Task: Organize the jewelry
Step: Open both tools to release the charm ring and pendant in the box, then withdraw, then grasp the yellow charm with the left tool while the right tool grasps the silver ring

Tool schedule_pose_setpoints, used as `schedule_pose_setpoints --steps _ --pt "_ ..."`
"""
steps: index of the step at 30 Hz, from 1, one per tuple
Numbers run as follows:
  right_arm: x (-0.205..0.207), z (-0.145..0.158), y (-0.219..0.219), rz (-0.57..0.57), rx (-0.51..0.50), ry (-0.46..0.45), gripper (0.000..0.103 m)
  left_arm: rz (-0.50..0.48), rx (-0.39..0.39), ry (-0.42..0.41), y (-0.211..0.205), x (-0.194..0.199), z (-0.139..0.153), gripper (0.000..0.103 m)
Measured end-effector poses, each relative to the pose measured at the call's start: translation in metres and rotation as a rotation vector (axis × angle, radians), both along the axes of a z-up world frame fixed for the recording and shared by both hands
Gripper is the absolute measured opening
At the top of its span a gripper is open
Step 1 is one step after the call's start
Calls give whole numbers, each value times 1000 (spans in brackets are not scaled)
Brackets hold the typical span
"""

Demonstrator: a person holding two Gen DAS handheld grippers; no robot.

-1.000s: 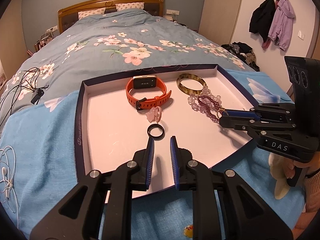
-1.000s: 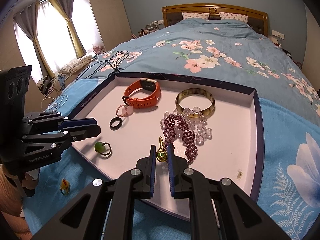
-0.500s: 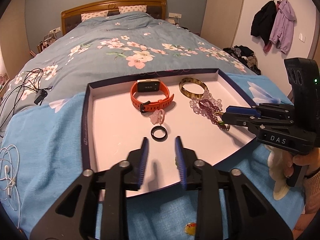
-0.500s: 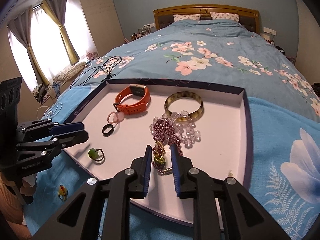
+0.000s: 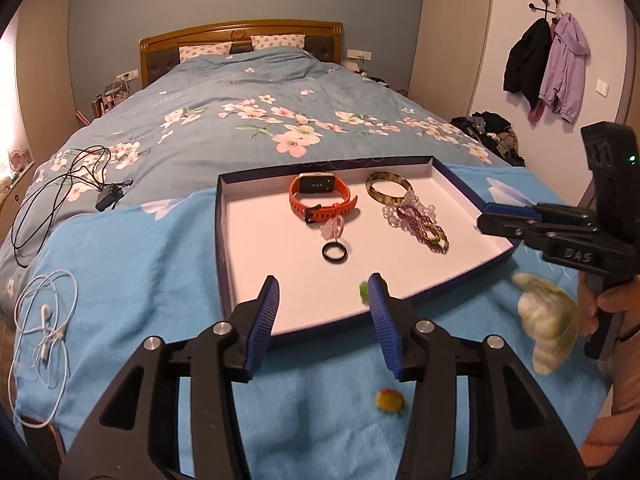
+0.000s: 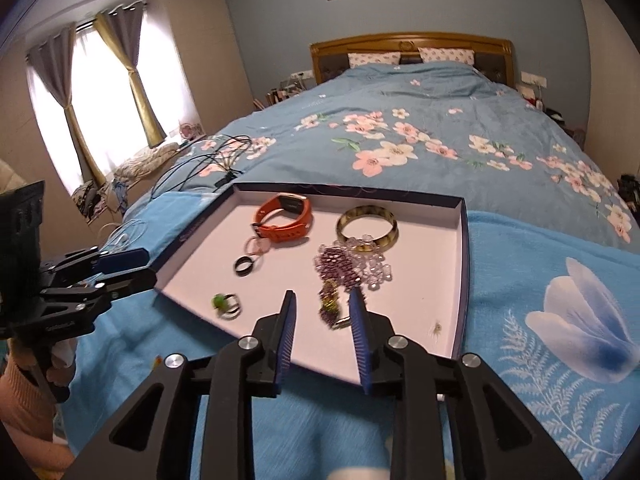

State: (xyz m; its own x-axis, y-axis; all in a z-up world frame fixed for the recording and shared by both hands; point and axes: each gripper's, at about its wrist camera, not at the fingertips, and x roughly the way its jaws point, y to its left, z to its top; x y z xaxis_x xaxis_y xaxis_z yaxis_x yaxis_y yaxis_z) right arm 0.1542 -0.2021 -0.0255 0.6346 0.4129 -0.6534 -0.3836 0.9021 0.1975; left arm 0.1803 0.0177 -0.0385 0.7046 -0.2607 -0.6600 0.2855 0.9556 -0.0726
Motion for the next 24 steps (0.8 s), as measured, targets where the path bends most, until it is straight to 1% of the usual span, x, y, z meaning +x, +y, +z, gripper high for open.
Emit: schedule_pose_setpoints --steps 2,5,7,11,16,22,24 --pt "-10 6 0 14 -1 -15 33 2 19 -10 1 -11 -1 49" --pt "-25 11 1 27 -4 -33 34 -9 41 -13 0 -23 -3 50" --pt "-32 10 2 36 -2 -29 35 -16 54 -18 -1 -33 -5 50" --pt "-48 3 6 57 -32 -16 36 -33 63 -19 -3 -47 -8 53" --pt "-65 -12 11 78 -49 22 36 -60 81 -13 -10 -62 -15 55" --pt "-79 -25 24 118 -70 61 36 -75 83 14 -15 -71 -26 57" --pt "-81 -28 28 127 -79 65 38 -74 85 18 -16 -72 -27 58"
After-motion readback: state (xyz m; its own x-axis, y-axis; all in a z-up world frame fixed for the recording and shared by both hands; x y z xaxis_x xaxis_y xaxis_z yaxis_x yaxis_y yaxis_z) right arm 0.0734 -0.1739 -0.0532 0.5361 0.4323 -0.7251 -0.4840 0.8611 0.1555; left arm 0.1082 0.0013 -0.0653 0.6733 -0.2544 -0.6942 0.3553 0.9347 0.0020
